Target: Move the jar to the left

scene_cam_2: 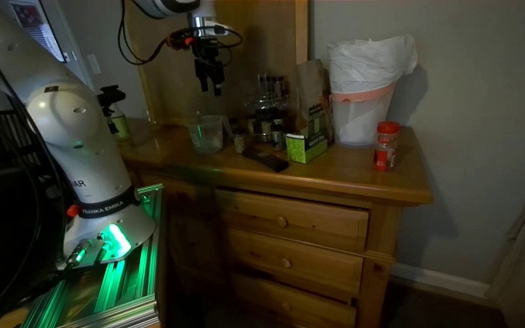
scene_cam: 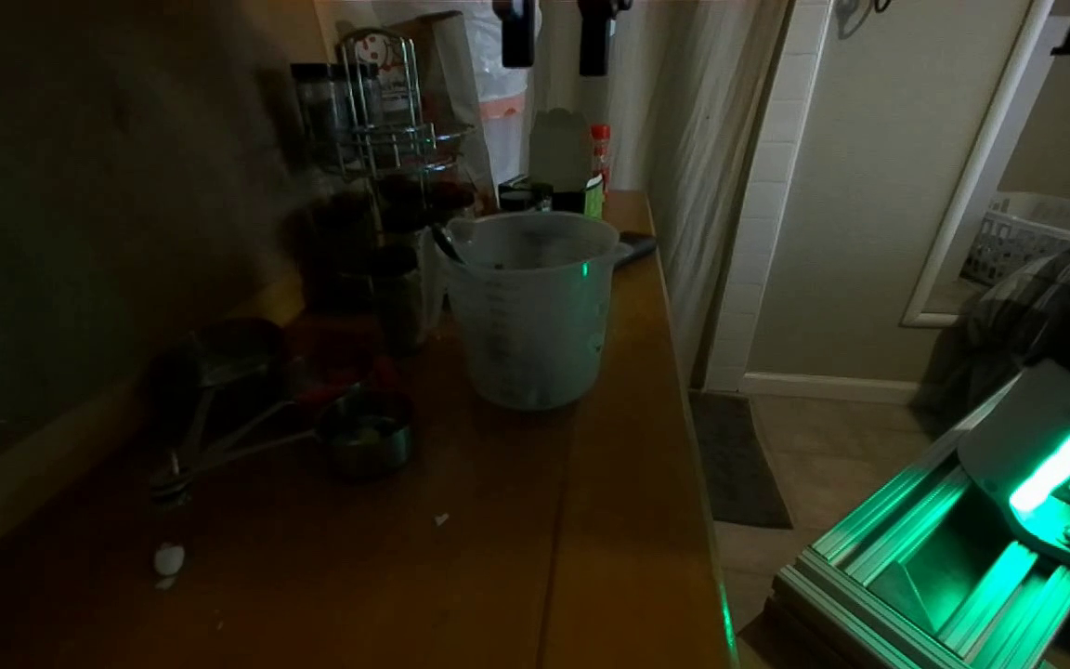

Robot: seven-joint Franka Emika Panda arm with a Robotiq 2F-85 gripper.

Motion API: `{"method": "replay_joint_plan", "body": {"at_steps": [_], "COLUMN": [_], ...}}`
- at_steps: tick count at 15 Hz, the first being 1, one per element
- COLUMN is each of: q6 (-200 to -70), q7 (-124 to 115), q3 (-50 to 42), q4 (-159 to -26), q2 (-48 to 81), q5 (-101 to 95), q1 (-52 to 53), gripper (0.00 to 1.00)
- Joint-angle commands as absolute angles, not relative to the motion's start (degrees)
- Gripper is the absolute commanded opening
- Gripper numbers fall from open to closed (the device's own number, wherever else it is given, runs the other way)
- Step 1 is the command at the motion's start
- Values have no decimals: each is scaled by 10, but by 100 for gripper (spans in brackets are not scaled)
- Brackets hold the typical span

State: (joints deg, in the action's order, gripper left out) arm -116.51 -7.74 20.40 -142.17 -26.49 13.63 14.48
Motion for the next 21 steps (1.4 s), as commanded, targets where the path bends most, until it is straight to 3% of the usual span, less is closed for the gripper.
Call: {"method": "replay_joint_plan", "body": {"at_steps": [1, 5, 11, 21], "q6": [-1156, -1167, -1276, -1317], "q7": [-74, -81, -78, -142], "q3": [208, 207, 217, 236], "q4": [-1418, -1428, -1405, -1352], "q2": [-243, -249, -147, -41], "q5": [139, 132, 121, 54], "q1": [184, 190, 188, 199], "gripper": [100, 100, 100, 100]}}
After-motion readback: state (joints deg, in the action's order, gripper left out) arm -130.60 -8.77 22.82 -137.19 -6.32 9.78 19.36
